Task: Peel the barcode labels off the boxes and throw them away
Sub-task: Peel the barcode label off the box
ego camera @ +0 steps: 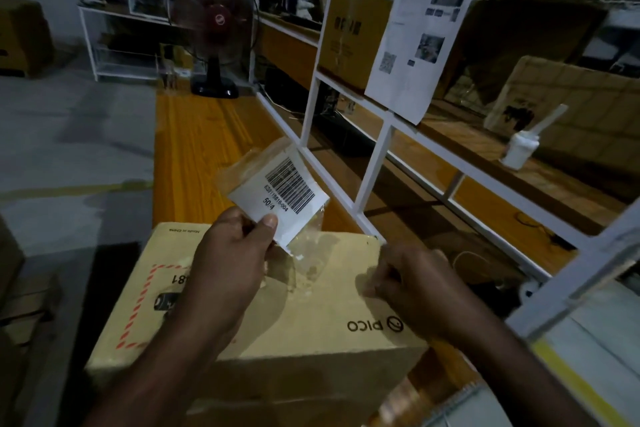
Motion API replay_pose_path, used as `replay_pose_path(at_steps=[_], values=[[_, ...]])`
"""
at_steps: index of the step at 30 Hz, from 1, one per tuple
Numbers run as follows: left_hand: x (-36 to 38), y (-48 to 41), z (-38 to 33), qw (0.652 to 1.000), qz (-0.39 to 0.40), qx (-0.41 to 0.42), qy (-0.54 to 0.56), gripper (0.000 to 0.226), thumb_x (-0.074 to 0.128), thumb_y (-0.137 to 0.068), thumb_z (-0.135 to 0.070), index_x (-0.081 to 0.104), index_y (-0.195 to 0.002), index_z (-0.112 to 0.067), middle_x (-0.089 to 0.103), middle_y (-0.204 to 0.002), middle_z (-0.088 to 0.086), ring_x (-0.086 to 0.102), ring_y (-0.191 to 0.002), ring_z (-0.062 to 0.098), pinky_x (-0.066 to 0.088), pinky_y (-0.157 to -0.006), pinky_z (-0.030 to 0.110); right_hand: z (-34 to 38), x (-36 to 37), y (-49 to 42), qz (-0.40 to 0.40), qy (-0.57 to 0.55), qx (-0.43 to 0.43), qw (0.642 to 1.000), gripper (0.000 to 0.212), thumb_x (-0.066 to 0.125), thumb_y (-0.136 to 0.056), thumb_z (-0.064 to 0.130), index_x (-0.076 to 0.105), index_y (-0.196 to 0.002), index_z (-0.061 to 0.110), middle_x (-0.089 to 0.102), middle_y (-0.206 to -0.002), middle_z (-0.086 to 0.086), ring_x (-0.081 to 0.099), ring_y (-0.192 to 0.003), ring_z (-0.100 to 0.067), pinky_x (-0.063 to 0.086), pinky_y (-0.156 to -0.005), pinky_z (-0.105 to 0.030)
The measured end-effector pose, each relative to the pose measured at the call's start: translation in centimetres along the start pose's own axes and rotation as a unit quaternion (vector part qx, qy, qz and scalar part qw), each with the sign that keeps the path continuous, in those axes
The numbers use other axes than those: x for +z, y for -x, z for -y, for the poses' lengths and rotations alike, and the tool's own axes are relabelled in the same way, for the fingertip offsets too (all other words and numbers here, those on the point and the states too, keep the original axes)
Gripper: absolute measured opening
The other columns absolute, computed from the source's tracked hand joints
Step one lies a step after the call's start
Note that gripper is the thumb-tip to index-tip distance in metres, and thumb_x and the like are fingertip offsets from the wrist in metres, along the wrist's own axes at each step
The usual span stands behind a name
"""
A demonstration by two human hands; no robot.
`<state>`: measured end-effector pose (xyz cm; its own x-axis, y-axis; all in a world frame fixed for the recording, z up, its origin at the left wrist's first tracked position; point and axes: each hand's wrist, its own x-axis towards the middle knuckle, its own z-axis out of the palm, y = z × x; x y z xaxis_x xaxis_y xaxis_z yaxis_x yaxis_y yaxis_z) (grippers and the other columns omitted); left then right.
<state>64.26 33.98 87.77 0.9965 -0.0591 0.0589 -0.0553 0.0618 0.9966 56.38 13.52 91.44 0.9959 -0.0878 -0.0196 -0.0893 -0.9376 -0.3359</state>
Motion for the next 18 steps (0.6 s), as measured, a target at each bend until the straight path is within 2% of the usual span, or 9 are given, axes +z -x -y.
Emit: replay_pose_path(at_steps=[3, 5, 7, 10, 12, 14, 16, 18], values=[[0.3, 0.1, -0.1, 1.0, 0.006, -0.003, -0.005, 0.01, 0.055, -0.099, -0.028, 0.063, -0.099, -0.022, 0.073, -0.097, -0.003, 0.069, -0.091, 0.017, 0.049, -0.069, 0.028, -0.7, 0.1, 0.9, 0.033, 0.023, 0.004, 0.999, 0.017, 0.067, -0.085, 0.046, 0.057, -0.075, 0.037, 0.064, -0.089, 0.018, 0.061, -0.084, 0.005, 0.054, -0.08, -0.022], [0.6, 0.2, -0.2, 1.0, 0.012, -0.006, -0.014, 0.009, 0.055, -0.099, -0.028, 0.063, -0.098, -0.024, 0.073, -0.096, -0.003, 0.068, -0.09, 0.016, 0.048, -0.067, 0.028, -0.5, 0.3, -1.2, 0.005, 0.012, -0.006, 1.0, 0.014, 0.065, -0.086, 0.046, 0.058, -0.077, 0.038, 0.063, -0.086, 0.016, 0.059, -0.085, 0.005, 0.05, -0.093, -0.031], [0.8, 0.0, -0.3, 1.0, 0.014, -0.006, -0.018, 0.008, 0.055, -0.099, -0.028, 0.062, -0.095, -0.027, 0.072, -0.097, -0.004, 0.068, -0.091, 0.017, 0.052, -0.071, 0.031, 0.0, 0.5, -4.1, -0.038, -0.005, -0.01, 0.999, 0.013, 0.066, -0.086, 0.044, 0.058, -0.08, 0.036, 0.062, -0.085, 0.013, 0.056, -0.088, 0.002, 0.043, -0.102, -0.043], [0.9, -0.2, -0.2, 0.999, 0.004, -0.002, -0.035, 0.007, 0.057, -0.098, -0.03, 0.063, -0.097, -0.026, 0.072, -0.099, -0.003, 0.068, -0.094, 0.021, 0.057, -0.082, 0.042, 0.2, 0.8, -7.1, -0.079, -0.024, 0.003, 0.997, 0.016, 0.069, -0.086, 0.042, 0.057, -0.079, 0.034, 0.061, -0.081, 0.013, 0.057, -0.09, -0.005, 0.042, -0.101, -0.049], [1.1, -0.3, -0.2, 0.999, -0.008, 0.01, -0.042, 0.009, 0.058, -0.097, -0.031, 0.064, -0.101, -0.025, 0.074, -0.1, -0.003, 0.069, -0.095, 0.022, 0.057, -0.087, 0.049, 0.2, 1.1, -6.3, -0.088, -0.02, 0.005, 0.996, 0.017, 0.069, -0.086, 0.043, 0.057, -0.079, 0.034, 0.061, -0.081, 0.013, 0.057, -0.087, -0.002, 0.047, -0.096, -0.044], [1.2, -0.4, -0.1, 0.998, -0.02, 0.018, -0.052, 0.013, 0.058, -0.096, -0.034, 0.065, -0.102, -0.025, 0.074, -0.098, -0.003, 0.07, -0.093, 0.023, 0.057, -0.086, 0.051, 0.2, 1.3, -3.2, -0.062, -0.023, -0.017, 0.998, 0.016, 0.068, -0.087, 0.043, 0.056, -0.078, 0.036, 0.061, -0.082, 0.013, 0.06, -0.081, 0.001, 0.054, -0.077, -0.027], [1.2, -0.4, 0.1, 0.998, -0.028, 0.02, -0.055, 0.013, 0.058, -0.097, -0.034, 0.064, -0.102, -0.024, 0.074, -0.096, -0.001, 0.07, -0.092, 0.024, 0.057, -0.081, 0.047, -0.1, 1.2, 0.5, -0.02, -0.021, -0.05, 0.998, 0.019, 0.068, -0.086, 0.041, 0.054, -0.074, 0.039, 0.063, -0.08, 0.013, 0.063, -0.079, 0.001, 0.051, -0.064, -0.017], [1.1, -0.3, 0.3, 0.998, -0.021, 0.019, -0.05, 0.014, 0.057, -0.097, -0.034, 0.064, -0.101, -0.022, 0.073, -0.095, 0.0, 0.069, -0.091, 0.023, 0.054, -0.074, 0.039, -0.7, 0.8, 2.5, -0.006, -0.041, -0.056, 0.998, 0.02, 0.07, -0.083, 0.041, 0.055, -0.07, 0.041, 0.066, -0.079, 0.015, 0.063, -0.085, 0.003, 0.052, -0.064, -0.017]])
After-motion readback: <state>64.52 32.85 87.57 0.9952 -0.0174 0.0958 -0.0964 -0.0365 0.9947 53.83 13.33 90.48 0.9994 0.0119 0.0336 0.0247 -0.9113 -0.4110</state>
